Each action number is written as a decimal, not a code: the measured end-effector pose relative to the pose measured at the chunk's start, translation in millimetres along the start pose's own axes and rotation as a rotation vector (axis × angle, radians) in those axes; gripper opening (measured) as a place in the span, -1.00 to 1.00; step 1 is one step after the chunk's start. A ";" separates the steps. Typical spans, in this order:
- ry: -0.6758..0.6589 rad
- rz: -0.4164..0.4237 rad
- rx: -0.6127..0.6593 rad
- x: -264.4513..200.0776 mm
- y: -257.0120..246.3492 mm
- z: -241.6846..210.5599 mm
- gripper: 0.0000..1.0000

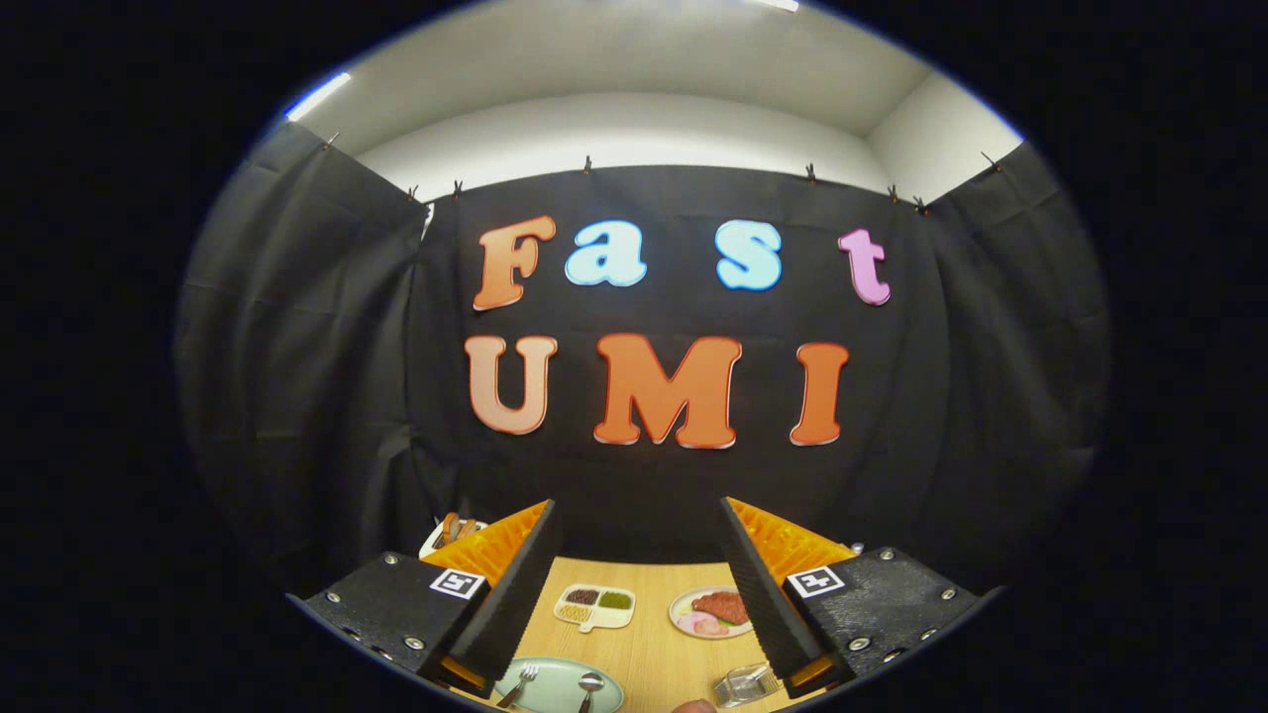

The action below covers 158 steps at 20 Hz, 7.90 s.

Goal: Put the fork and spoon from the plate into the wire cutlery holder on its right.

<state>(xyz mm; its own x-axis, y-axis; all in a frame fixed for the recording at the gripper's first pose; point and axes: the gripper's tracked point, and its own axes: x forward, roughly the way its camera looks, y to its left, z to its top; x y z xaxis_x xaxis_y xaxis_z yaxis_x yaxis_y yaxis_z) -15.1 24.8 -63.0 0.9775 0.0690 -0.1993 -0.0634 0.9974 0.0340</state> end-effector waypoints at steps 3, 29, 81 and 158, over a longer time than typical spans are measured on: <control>0.161 0.058 0.024 11.7 18.5 -45.0 0.90; 1.386 0.056 0.154 -15.2 77.5 -414.3 0.22; 1.156 -0.168 0.085 -44.0 -174.7 -336.6 -0.81; 1.369 0.142 0.022 -2.6 148.5 -437.7 -0.95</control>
<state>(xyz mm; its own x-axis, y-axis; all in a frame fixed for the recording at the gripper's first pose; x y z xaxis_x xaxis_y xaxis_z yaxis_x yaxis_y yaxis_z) -115.1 181.8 -486.0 -0.0147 0.1476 -0.9889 -0.1293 0.9805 0.1483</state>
